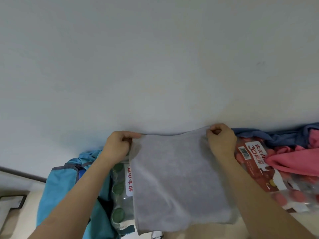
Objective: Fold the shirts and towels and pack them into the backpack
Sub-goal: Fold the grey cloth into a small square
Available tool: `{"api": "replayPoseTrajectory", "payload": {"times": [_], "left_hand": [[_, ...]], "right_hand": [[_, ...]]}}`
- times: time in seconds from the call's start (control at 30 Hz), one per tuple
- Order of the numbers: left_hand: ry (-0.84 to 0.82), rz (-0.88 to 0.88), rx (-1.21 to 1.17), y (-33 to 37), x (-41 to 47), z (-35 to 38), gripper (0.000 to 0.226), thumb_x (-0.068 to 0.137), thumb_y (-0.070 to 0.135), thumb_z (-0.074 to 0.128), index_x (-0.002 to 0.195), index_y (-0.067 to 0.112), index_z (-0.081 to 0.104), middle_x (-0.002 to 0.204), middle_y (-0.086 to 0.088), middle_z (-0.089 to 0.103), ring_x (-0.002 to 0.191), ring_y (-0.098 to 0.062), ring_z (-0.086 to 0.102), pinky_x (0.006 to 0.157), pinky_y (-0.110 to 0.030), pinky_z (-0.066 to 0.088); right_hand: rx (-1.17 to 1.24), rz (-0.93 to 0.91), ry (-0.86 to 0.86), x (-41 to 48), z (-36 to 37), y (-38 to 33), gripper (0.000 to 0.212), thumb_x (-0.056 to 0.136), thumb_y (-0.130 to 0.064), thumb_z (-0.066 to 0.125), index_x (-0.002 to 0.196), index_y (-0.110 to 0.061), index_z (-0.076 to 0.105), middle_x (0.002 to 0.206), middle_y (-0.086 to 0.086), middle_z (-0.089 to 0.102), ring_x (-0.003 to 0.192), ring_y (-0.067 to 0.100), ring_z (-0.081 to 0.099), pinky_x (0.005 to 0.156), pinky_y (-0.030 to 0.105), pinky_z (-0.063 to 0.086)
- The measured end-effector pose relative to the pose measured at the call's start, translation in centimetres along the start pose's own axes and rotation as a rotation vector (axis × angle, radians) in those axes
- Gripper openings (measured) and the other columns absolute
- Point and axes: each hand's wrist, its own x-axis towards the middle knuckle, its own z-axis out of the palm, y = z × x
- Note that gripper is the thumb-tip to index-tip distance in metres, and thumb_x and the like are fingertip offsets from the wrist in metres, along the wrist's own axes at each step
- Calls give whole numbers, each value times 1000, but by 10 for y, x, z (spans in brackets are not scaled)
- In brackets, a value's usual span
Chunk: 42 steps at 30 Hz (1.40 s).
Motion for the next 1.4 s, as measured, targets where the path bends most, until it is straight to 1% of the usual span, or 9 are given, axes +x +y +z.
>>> {"api": "replayPoseTrajectory", "payload": {"times": [0.17,0.33,0.43,0.57,0.77,0.9,1.13,1.3,1.4], "left_hand": [[19,285,146,14,-5,-5,32,82,-6,63,86,25,72,86,14,63,83,-9,61,76,-9,44],[-114,667,267,60,-11,10,12,81,13,67,91,19,71,100,8,58,97,-8,47,84,-14,36],[-259,634,231,86,-18,32,10,84,15,66,93,19,69,98,8,67,92,-4,55,82,-16,39],[-203,611,150,93,-19,48,8,81,17,72,88,20,71,81,10,63,82,-8,56,75,-16,41],[-144,762,265,100,-22,50,9,82,21,69,90,17,70,89,2,66,89,-17,56,79,-27,43],[-142,872,441,111,-26,46,13,87,24,62,95,17,68,88,-1,68,88,-21,59,75,-31,44],[-155,966,690,130,-28,37,22,93,29,51,99,14,66,92,-5,64,92,-24,58,76,-33,42],[-156,890,391,133,-32,34,17,84,36,68,88,19,71,89,7,57,91,-11,50,74,-18,36],[-286,735,250,125,-28,25,23,75,45,75,90,30,69,111,13,53,112,-5,40,93,-14,30]], "right_hand": [[80,37,-116,-13,-10,-14,11,81,-11,68,92,-13,69,84,2,71,78,18,66,80,32,53],[253,82,-222,-38,-15,-38,11,78,-14,77,70,-15,70,62,0,68,53,10,59,59,29,52],[394,125,-289,-52,-20,-49,10,78,-12,77,74,-7,70,69,10,70,59,12,62,64,30,56],[515,140,-358,-65,-28,-54,8,78,-9,76,78,-4,71,74,13,71,67,13,65,69,26,56],[591,178,-335,-72,-33,-51,10,77,-9,77,80,-2,71,81,22,71,74,24,68,78,37,58],[551,143,-360,-75,-38,-54,3,81,-8,74,78,-7,74,77,14,73,74,22,69,75,32,58],[306,-7,-501,-78,-50,-55,20,69,-18,83,83,-24,71,83,-5,74,84,8,70,85,34,55],[374,-17,-366,-83,-52,-58,16,72,-11,79,77,-19,66,72,1,71,71,14,68,73,36,57],[568,14,-377,-85,-64,-58,14,74,3,76,77,-6,66,72,8,69,69,18,63,68,30,52]]}}
